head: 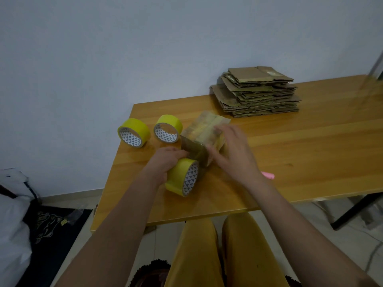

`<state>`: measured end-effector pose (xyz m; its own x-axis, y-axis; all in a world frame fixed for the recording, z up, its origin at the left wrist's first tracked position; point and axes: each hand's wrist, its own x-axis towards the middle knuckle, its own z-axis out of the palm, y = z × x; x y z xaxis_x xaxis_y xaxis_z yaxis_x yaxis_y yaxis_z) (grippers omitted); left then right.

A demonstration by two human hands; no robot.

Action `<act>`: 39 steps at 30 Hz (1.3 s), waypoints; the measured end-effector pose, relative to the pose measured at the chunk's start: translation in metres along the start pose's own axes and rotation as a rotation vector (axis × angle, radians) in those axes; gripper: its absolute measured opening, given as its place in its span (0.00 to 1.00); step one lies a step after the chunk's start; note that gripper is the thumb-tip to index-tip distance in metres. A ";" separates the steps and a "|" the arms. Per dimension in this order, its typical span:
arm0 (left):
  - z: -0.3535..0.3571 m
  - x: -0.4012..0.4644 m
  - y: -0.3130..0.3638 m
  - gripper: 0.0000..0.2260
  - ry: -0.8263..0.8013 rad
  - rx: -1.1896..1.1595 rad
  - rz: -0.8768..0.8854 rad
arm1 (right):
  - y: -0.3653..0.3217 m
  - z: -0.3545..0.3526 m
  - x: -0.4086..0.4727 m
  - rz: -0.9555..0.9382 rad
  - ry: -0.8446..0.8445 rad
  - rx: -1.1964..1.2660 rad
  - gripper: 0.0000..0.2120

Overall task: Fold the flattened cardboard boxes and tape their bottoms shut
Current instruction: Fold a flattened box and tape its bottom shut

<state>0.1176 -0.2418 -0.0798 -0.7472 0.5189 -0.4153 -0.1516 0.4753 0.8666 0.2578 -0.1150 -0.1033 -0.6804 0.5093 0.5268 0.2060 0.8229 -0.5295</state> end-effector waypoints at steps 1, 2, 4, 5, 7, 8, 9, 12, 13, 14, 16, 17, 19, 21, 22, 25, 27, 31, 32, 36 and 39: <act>-0.001 0.002 0.000 0.10 -0.002 0.010 0.000 | -0.004 0.008 0.004 -0.036 -0.039 -0.021 0.27; -0.001 0.003 -0.001 0.09 0.000 0.012 0.001 | -0.005 0.016 0.008 -0.061 -0.066 -0.061 0.29; -0.001 0.004 0.000 0.08 0.013 0.014 0.010 | -0.002 0.031 0.015 -0.077 -0.076 -0.117 0.29; -0.001 0.004 0.001 0.08 0.014 0.021 0.011 | -0.001 0.036 0.017 -0.079 -0.058 -0.124 0.28; -0.001 0.006 0.002 0.08 0.010 0.033 0.012 | 0.003 0.043 0.018 -0.086 -0.021 -0.130 0.26; -0.001 0.007 0.003 0.08 0.006 0.039 0.012 | 0.005 0.044 0.019 -0.091 -0.014 -0.140 0.25; -0.002 0.008 0.003 0.08 0.001 0.050 0.009 | 0.005 0.045 0.020 -0.098 -0.018 -0.156 0.25; -0.003 0.014 0.008 0.08 -0.017 0.113 0.016 | 0.007 0.045 0.025 -0.112 -0.050 -0.167 0.25; -0.003 0.014 0.010 0.08 -0.029 0.148 0.018 | 0.008 0.044 0.027 -0.116 -0.064 -0.158 0.25; -0.005 0.013 0.012 0.08 -0.051 0.199 0.018 | 0.010 0.042 0.029 -0.123 -0.078 -0.142 0.25; -0.011 0.012 0.012 0.11 -0.085 0.285 0.011 | 0.013 0.039 0.030 -0.128 -0.104 -0.101 0.26; -0.015 0.012 0.011 0.12 -0.089 0.286 0.008 | 0.014 0.038 0.031 -0.130 -0.106 -0.085 0.26; -0.025 0.012 0.006 0.08 -0.072 0.242 0.024 | 0.015 0.039 0.033 -0.136 -0.105 -0.073 0.26; -0.033 0.009 0.001 0.05 -0.049 0.210 0.075 | 0.014 0.038 0.033 -0.130 -0.120 -0.071 0.27; -0.037 0.007 -0.001 0.06 -0.045 0.199 0.107 | 0.012 0.037 0.033 -0.124 -0.132 -0.087 0.28; -0.049 0.001 -0.007 0.05 -0.031 0.201 0.211 | 0.000 0.031 0.026 -0.160 0.040 -0.089 0.26; -0.058 -0.001 -0.010 0.04 -0.039 0.192 0.259 | -0.017 0.033 0.015 -0.253 0.266 0.004 0.15; -0.068 -0.009 -0.011 0.03 -0.111 0.260 0.340 | -0.054 0.050 -0.007 -0.077 -0.045 0.198 0.17; -0.069 -0.011 -0.012 0.04 -0.115 0.285 0.358 | -0.059 0.054 -0.009 0.037 -0.165 0.251 0.16; -0.069 -0.027 -0.015 0.15 -0.079 0.386 0.434 | -0.063 0.060 -0.015 0.346 -0.295 0.511 0.09; -0.076 -0.035 -0.023 0.44 -0.119 0.449 0.369 | -0.060 0.059 -0.019 0.475 -0.268 0.496 0.13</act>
<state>0.0983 -0.3248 -0.0644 -0.6171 0.7706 -0.1595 0.4124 0.4894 0.7684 0.2167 -0.1886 -0.1207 -0.7587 0.6512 0.0188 0.2224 0.2860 -0.9321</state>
